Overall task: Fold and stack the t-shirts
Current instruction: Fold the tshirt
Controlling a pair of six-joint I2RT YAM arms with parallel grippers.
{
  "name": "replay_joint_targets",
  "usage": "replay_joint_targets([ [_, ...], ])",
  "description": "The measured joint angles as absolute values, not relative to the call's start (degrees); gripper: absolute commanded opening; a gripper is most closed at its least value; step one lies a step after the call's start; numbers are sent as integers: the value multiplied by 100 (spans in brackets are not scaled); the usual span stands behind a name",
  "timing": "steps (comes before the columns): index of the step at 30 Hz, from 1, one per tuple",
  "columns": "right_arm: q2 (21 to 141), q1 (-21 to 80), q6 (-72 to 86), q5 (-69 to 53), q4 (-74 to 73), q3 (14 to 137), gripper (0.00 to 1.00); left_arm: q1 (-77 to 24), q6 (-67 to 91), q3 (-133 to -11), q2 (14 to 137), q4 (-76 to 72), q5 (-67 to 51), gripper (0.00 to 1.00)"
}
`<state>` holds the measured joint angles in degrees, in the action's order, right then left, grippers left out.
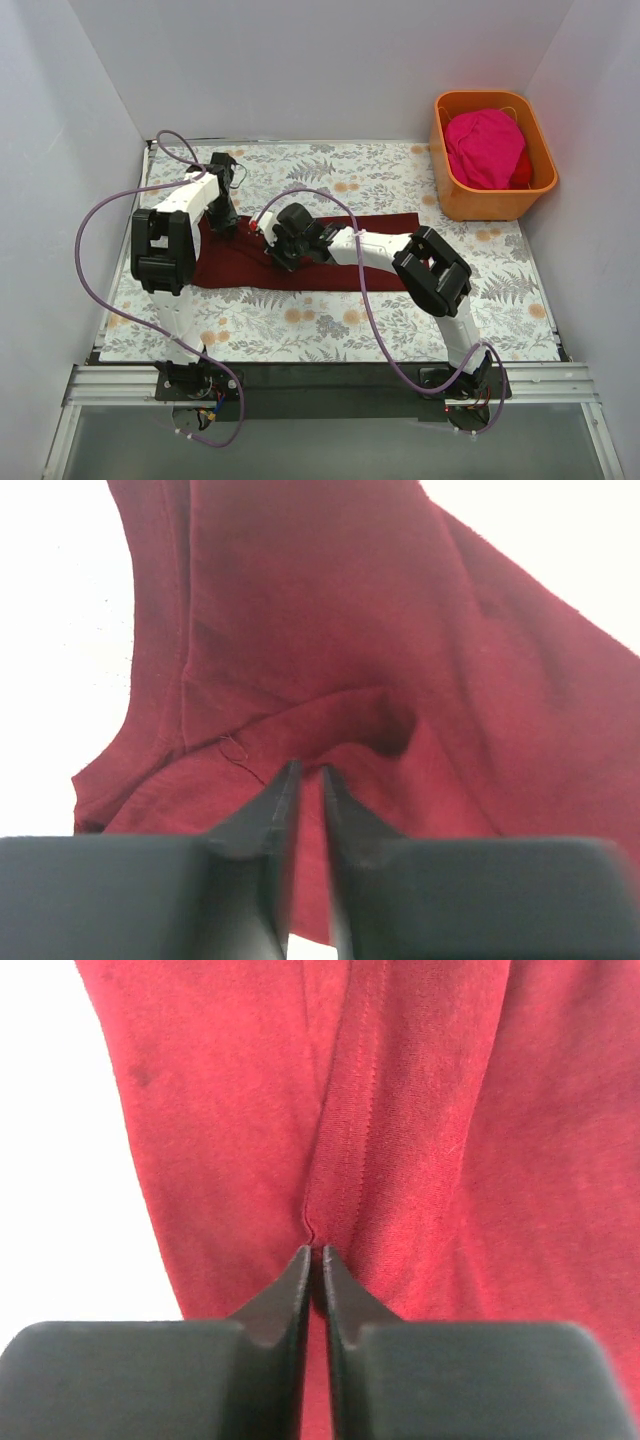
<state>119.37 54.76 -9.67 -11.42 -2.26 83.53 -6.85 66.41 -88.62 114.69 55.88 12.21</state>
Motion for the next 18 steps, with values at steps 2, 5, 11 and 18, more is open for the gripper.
replay_joint_targets([
  [2,11937,5476,-932,-1197,-272,8353,26,-685,6678,-8836,11489,5596,1262,27],
  [5,11937,5476,-867,-1291,-346,8353,36,-685,6737,-8799,11487,5599,1308,47],
  [11,11813,5404,-591,-1448,-429,8357,36,-685,6853,-8796,11303,5568,1288,38],
  [18,11485,4816,274,-2401,-99,8346,19,-685,6949,-8418,10457,5120,812,13],
])
